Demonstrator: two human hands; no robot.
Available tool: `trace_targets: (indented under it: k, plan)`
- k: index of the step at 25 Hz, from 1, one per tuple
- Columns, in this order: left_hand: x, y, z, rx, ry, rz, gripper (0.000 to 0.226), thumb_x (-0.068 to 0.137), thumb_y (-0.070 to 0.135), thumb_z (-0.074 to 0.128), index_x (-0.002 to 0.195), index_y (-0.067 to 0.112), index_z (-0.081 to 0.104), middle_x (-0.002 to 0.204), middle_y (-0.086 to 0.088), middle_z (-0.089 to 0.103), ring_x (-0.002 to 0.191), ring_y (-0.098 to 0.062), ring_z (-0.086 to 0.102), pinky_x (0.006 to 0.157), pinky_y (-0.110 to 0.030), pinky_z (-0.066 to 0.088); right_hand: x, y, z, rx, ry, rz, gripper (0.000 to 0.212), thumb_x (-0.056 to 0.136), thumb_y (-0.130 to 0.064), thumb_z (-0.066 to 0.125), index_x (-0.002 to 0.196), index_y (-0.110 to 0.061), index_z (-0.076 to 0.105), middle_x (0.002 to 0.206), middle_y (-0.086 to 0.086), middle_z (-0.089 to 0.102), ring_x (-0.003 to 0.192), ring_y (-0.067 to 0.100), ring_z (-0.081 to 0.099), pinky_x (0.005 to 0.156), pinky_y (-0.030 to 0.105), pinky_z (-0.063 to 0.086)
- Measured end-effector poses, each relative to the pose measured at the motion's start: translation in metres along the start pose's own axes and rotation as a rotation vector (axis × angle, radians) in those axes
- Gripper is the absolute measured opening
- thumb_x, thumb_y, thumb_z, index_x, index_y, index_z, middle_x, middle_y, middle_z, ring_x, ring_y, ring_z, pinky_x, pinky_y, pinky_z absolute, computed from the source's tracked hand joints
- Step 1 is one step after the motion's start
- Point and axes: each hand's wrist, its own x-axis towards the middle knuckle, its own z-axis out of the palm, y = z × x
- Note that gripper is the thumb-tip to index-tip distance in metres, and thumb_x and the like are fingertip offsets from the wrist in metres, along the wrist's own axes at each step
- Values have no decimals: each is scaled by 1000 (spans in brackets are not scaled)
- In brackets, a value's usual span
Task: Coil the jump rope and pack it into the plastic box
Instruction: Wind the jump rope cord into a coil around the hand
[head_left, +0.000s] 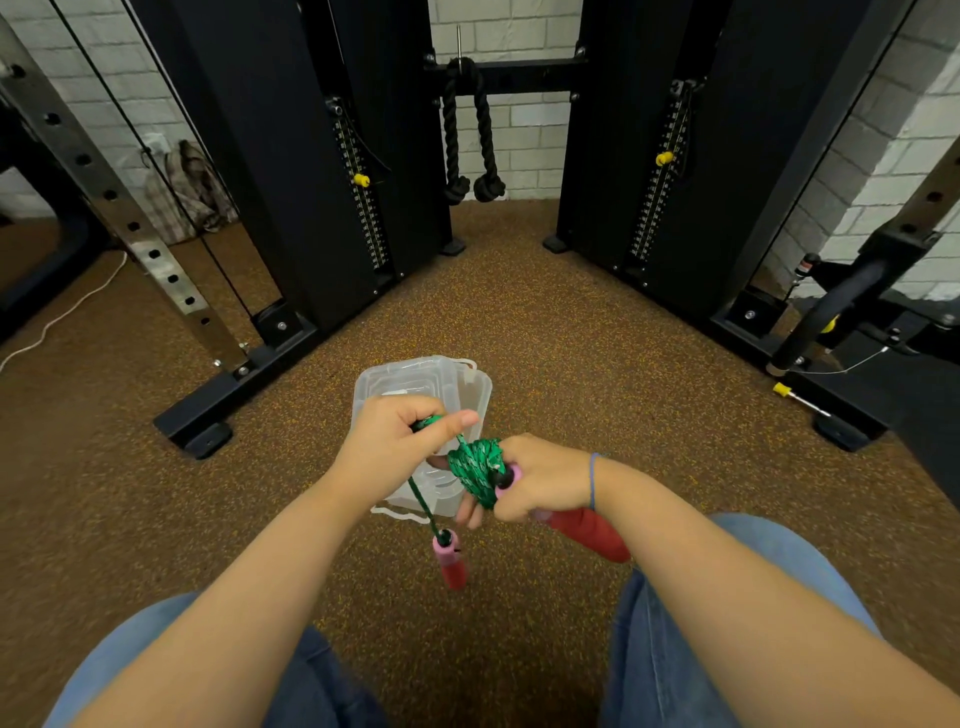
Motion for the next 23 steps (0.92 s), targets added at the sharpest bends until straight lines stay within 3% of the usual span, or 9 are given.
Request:
trace_targets:
  k: [1, 3, 7, 9, 11, 13, 15, 18, 23]
  plan:
    - [1, -2, 0, 22, 13, -11, 55, 80, 33, 64, 53, -11, 43, 43, 7, 31, 40, -5, 34, 46, -8, 31, -1, 0, -2, 95, -59, -23, 45, 68, 8, 48, 75, -26, 77, 61, -13, 70, 49, -2, 59, 47, 12, 44]
    - [3, -7, 2, 50, 38, -45, 54, 81, 37, 62, 52, -5, 45, 38, 8, 32, 41, -6, 32, 45, -12, 28, -3, 1, -2, 232, -109, -131, 57, 64, 10, 43, 76, -35, 75, 67, -8, 71, 62, 4, 65, 70, 22, 52]
    - [8, -15, 6, -13, 24, -140, 45, 88, 38, 55, 51, 14, 47, 40, 10, 36, 44, -4, 34, 49, -13, 28, 2, 11, -4, 538, -119, -299, 51, 51, -8, 50, 97, -17, 70, 65, 1, 65, 64, 15, 60, 85, 34, 44]
    - [10, -20, 10, -73, -42, -196, 46, 90, 44, 49, 51, 18, 48, 49, 7, 38, 51, -10, 37, 57, -22, 32, 4, 13, -3, 717, -119, -367, 64, 41, -14, 57, 104, -6, 65, 63, 3, 64, 62, 16, 60, 94, 36, 41]
    - [11, -26, 13, -112, -55, -245, 48, 91, 47, 43, 50, 22, 49, 48, 5, 35, 48, -12, 32, 53, -28, 28, 4, 14, -3, 934, -124, -434, 83, 37, -20, 66, 117, 0, 58, 67, 6, 65, 67, 18, 62, 97, 32, 44]
    - [11, -30, 14, -107, -63, -283, 48, 90, 49, 39, 51, 21, 42, 47, 6, 30, 44, -11, 26, 48, -28, 23, 5, 13, -8, 1169, -171, -536, 89, 43, -14, 65, 131, -4, 52, 87, 11, 71, 84, 22, 65, 95, 31, 48]
    - [11, -34, 14, -84, -104, -320, 48, 90, 52, 38, 55, 19, 40, 49, 3, 29, 42, -10, 25, 47, -27, 22, 2, 6, -16, 1404, -250, -670, 88, 54, -2, 55, 140, -4, 39, 122, 23, 61, 111, 30, 61, 103, 35, 43]
    - [9, -38, 15, -48, -163, -350, 49, 89, 54, 38, 55, 20, 41, 48, 6, 30, 43, -11, 25, 47, -28, 23, -4, 3, -23, 1474, -93, -725, 87, 57, 3, 46, 143, -2, 32, 141, 27, 43, 127, 35, 49, 111, 40, 35]
    - [7, -29, 14, 10, -266, -317, 48, 91, 52, 37, 56, 19, 40, 50, 5, 28, 45, -11, 24, 47, -26, 23, -6, 5, -35, 1546, 231, -769, 96, 40, -2, 62, 134, -5, 45, 133, 26, 52, 121, 31, 56, 99, 42, 48]
